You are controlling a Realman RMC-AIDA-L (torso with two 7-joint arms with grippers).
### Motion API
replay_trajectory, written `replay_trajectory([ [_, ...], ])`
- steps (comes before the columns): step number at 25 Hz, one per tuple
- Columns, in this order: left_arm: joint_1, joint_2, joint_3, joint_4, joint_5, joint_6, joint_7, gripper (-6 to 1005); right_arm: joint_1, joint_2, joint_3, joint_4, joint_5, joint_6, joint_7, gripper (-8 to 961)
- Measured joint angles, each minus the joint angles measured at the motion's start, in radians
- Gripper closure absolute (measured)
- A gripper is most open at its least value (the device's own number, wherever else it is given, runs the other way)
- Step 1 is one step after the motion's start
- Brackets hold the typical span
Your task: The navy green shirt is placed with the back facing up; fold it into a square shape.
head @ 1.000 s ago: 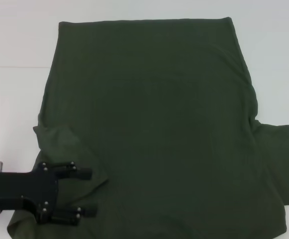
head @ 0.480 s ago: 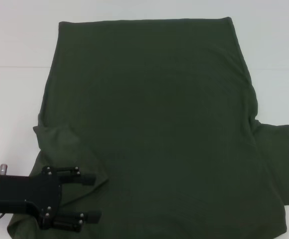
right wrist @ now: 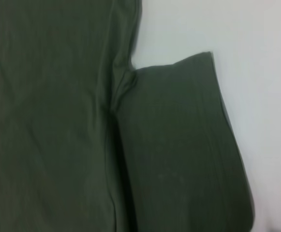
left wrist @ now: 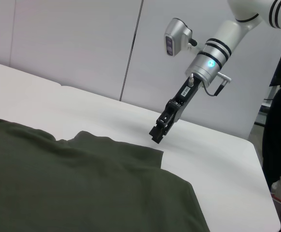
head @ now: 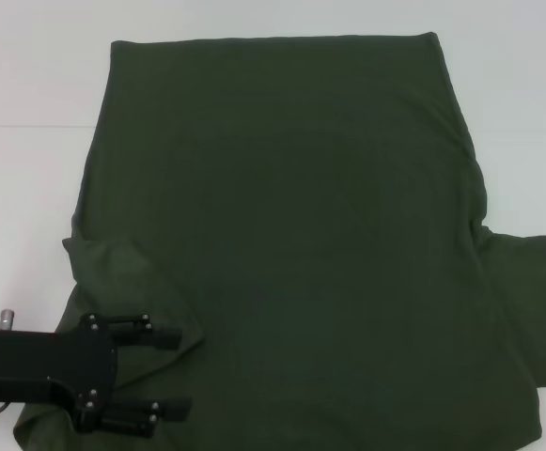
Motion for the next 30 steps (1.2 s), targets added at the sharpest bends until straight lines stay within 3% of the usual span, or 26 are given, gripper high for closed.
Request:
replay_trajectory([
  [30, 0.000, -0.003, 0.000, -0.001, 0.000, 0.000, -0.016, 155, 0.017, -0.008, -0.069, 0.092, -0.001, 0.093, 0.001, 95],
])
